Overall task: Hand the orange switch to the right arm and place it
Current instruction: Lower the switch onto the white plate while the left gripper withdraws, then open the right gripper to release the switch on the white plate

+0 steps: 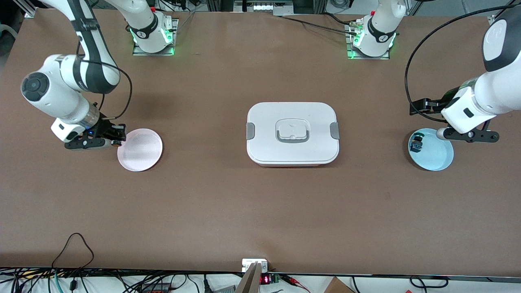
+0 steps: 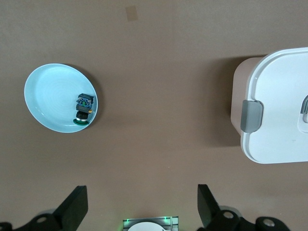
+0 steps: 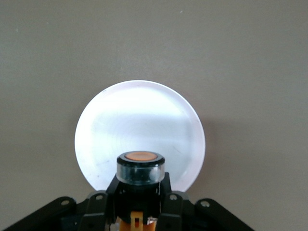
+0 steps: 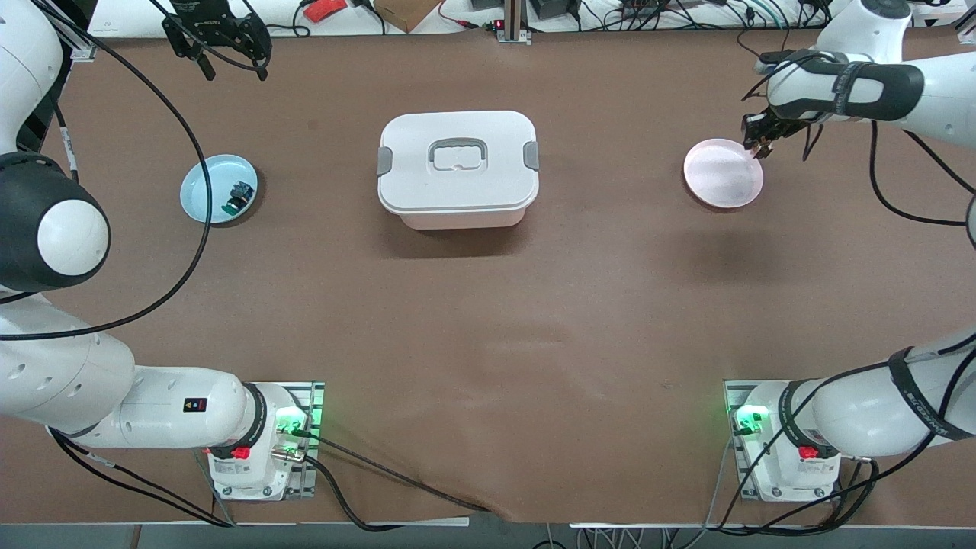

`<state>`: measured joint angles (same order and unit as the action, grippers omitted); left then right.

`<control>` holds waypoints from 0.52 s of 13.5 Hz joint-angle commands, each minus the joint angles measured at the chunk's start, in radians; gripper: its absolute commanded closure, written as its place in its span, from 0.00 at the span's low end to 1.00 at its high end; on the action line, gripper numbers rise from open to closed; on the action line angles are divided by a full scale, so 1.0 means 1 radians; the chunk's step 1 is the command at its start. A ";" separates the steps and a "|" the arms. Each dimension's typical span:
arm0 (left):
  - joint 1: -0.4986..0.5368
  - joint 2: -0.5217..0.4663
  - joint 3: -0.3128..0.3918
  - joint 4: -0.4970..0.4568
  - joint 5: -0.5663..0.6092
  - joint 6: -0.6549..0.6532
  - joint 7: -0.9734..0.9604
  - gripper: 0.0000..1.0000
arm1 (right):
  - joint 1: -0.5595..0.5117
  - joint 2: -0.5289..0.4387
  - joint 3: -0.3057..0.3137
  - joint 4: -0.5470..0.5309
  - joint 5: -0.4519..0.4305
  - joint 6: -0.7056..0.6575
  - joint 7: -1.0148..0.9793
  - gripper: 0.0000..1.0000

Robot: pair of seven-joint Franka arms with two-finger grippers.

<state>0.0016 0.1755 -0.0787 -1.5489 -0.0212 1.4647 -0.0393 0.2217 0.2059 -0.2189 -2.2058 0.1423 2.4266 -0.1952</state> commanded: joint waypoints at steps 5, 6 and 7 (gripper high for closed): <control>0.034 -0.004 0.000 0.003 0.007 0.113 -0.016 0.00 | -0.002 0.167 0.004 0.012 0.103 0.175 -0.167 1.00; 0.034 -0.004 0.003 0.004 0.007 0.131 -0.027 0.00 | -0.002 0.182 0.006 0.014 0.103 0.195 -0.167 1.00; 0.034 -0.005 0.005 0.006 0.007 0.140 -0.030 0.00 | -0.001 0.194 0.006 0.014 0.103 0.213 -0.165 1.00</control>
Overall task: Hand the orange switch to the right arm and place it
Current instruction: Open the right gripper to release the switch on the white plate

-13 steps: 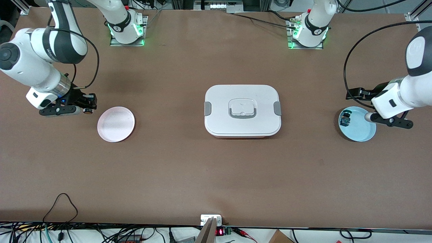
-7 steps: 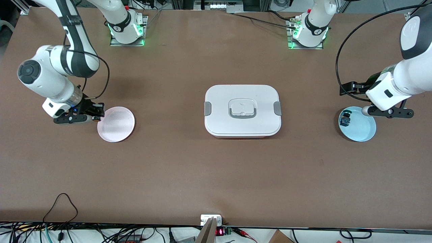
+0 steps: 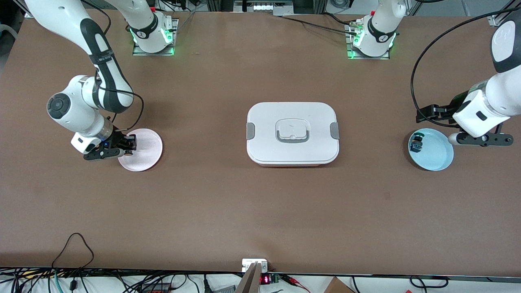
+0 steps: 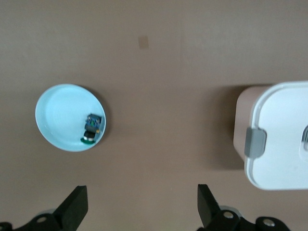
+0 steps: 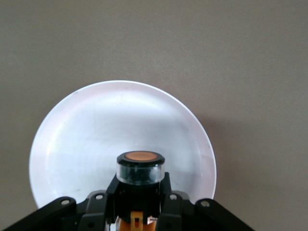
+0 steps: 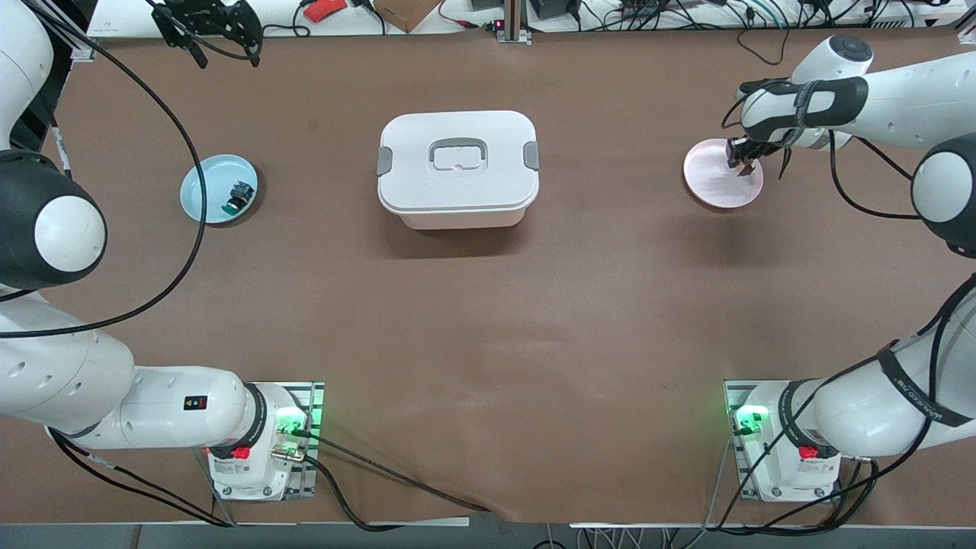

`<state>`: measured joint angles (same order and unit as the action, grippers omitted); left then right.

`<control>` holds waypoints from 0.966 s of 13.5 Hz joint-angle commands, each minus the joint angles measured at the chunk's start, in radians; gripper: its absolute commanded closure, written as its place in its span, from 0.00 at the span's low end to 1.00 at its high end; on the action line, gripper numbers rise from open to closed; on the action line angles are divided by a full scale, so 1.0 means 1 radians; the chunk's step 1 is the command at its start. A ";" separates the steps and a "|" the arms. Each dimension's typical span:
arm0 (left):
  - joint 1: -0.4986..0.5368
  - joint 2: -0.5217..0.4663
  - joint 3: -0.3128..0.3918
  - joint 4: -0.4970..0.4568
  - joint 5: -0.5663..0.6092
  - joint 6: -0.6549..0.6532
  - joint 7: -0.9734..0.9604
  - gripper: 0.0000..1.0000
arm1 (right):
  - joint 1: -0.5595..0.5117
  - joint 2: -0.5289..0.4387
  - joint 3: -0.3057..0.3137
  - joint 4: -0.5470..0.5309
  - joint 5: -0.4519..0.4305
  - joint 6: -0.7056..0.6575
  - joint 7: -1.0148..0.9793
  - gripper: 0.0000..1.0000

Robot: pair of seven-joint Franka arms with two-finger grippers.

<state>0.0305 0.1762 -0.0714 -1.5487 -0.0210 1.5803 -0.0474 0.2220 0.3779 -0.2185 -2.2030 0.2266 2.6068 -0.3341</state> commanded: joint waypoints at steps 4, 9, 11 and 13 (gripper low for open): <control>0.012 -0.015 0.001 0.025 0.019 0.027 -0.006 0.00 | -0.003 0.048 0.021 0.034 0.020 0.038 -0.017 0.98; 0.025 -0.096 -0.002 -0.063 0.012 0.056 0.050 0.00 | -0.003 0.065 0.021 0.040 0.022 0.039 -0.013 0.82; 0.029 -0.129 -0.002 -0.096 0.012 0.072 0.057 0.00 | 0.002 0.076 0.021 0.042 0.054 0.039 -0.013 0.77; 0.029 -0.132 -0.004 -0.087 0.018 0.040 0.057 0.00 | 0.010 0.076 0.021 0.042 0.056 0.039 -0.013 0.72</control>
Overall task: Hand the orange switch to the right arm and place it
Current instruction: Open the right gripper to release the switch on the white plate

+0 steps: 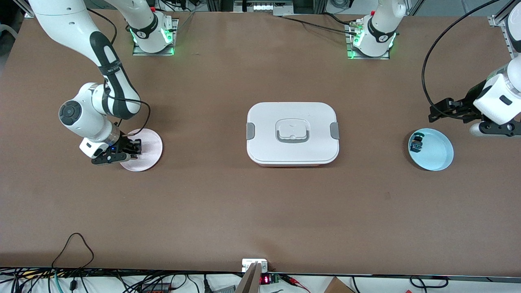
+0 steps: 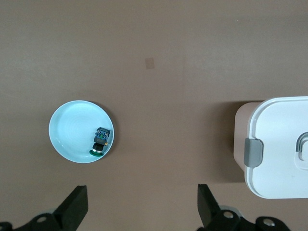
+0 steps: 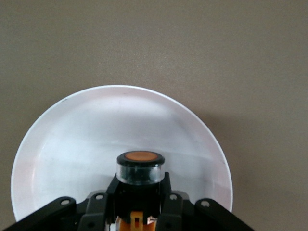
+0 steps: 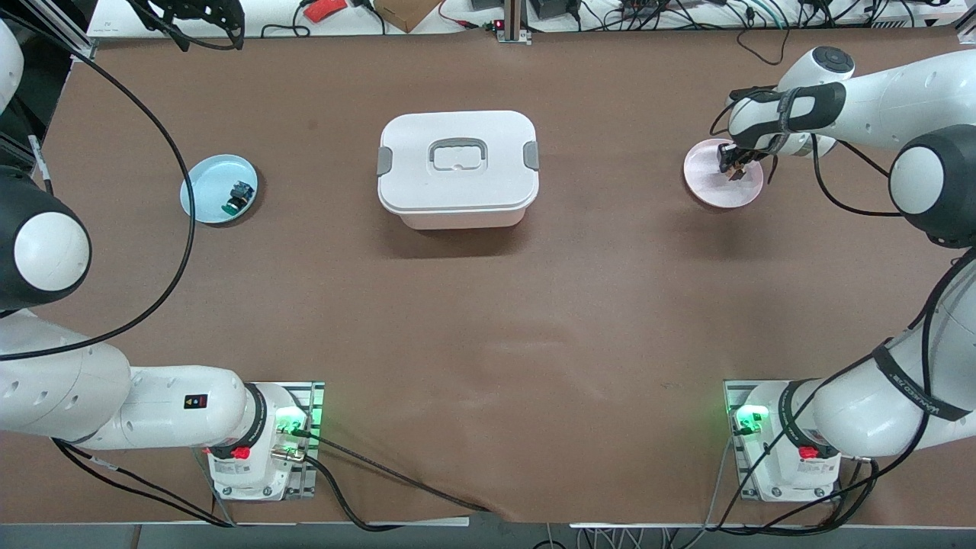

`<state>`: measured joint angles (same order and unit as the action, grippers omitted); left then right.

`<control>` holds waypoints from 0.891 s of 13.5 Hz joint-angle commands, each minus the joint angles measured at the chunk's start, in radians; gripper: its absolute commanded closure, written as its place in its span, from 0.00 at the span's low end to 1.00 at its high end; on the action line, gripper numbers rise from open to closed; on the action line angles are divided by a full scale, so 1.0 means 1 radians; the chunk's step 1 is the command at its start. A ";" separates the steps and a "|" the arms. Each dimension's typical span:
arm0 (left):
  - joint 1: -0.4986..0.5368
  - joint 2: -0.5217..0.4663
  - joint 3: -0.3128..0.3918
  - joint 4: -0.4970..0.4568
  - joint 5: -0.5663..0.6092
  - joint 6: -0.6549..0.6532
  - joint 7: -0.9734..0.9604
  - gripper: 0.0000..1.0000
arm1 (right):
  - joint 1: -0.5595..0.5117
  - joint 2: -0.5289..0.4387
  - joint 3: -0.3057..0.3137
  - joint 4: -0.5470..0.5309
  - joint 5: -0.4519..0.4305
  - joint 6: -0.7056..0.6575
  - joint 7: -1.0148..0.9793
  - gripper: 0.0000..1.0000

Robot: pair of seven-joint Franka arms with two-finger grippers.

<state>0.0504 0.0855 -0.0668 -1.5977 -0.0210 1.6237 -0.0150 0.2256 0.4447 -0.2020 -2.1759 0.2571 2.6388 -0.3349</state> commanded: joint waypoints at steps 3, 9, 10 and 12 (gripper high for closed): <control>0.009 -0.055 -0.016 -0.038 0.021 -0.045 0.024 0.00 | 0.006 0.011 0.004 0.015 0.027 0.007 -0.012 0.39; 0.048 -0.078 -0.014 -0.074 0.013 -0.033 0.024 0.00 | 0.011 -0.070 0.003 0.013 0.047 -0.029 -0.015 0.00; 0.048 -0.078 -0.014 -0.074 0.009 -0.012 0.024 0.00 | 0.011 -0.104 0.003 0.015 0.047 -0.067 -0.013 0.00; 0.043 -0.085 -0.021 -0.074 0.007 0.015 0.024 0.00 | 0.011 -0.176 -0.002 0.024 0.047 -0.146 -0.013 0.00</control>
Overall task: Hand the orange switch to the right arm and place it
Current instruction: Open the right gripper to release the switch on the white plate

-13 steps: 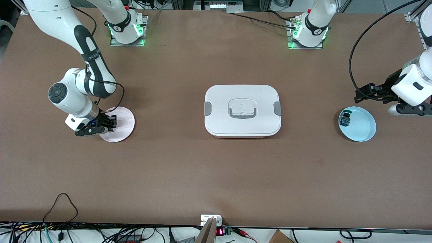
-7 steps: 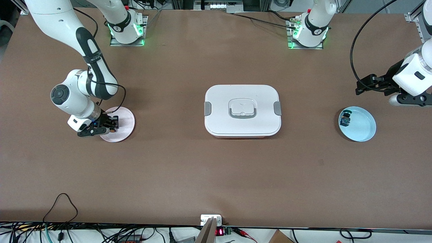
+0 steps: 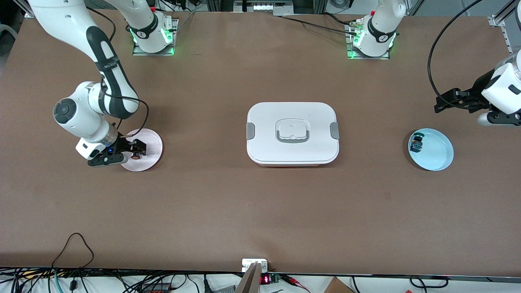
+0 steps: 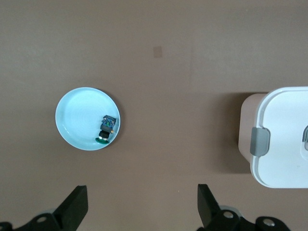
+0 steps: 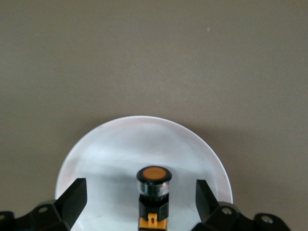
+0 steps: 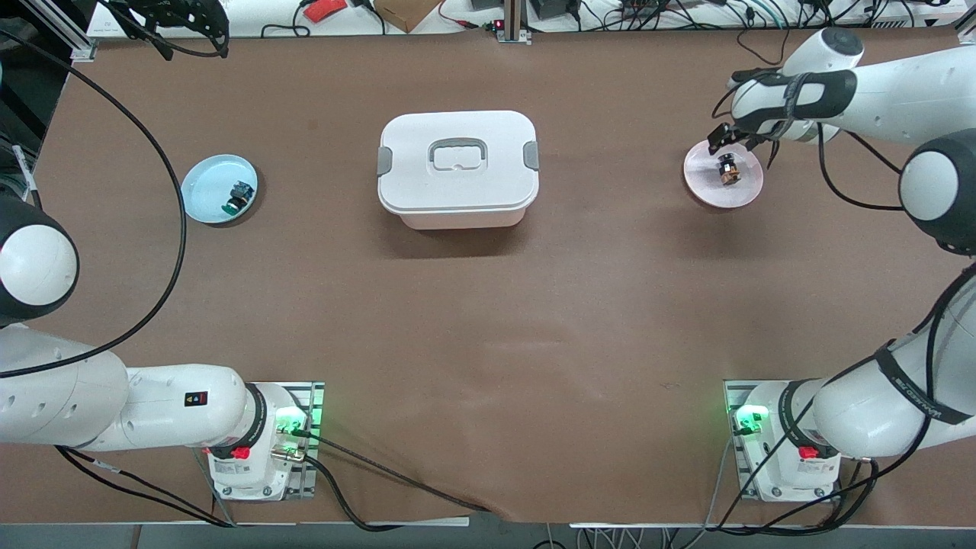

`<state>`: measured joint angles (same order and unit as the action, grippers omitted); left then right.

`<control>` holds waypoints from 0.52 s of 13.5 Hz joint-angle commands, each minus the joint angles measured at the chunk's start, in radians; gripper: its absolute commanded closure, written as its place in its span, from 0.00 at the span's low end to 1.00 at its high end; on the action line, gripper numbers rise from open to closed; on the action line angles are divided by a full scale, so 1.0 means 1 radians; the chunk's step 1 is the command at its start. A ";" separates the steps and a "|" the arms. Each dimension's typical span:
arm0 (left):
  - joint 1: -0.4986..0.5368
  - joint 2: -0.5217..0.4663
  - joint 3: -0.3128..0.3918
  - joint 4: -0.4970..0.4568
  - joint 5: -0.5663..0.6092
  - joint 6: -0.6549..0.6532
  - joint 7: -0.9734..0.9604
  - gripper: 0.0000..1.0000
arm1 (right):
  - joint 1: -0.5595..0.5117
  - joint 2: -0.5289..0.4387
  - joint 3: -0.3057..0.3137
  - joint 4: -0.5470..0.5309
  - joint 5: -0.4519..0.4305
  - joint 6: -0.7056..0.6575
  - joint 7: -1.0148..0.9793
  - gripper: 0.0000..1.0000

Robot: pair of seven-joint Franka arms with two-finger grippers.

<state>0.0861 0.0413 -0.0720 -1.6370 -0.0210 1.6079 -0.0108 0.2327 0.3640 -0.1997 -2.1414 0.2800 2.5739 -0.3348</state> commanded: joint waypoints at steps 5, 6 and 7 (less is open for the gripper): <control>0.012 -0.043 -0.015 -0.038 0.006 0.030 0.020 0.00 | -0.001 -0.224 -0.056 0.119 0.002 -0.423 -0.013 0.00; 0.011 -0.043 -0.015 -0.038 0.006 0.030 0.020 0.00 | -0.001 -0.246 -0.072 0.155 -0.004 -0.499 -0.013 0.00; 0.011 -0.043 -0.015 -0.038 0.006 0.030 0.020 0.00 | -0.001 -0.266 -0.085 0.197 -0.045 -0.567 -0.013 0.00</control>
<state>0.0866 0.0286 -0.0805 -1.6435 -0.0210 1.6216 -0.0107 0.2317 0.1349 -0.2610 -2.0077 0.2690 2.1237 -0.3354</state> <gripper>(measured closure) 0.000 0.000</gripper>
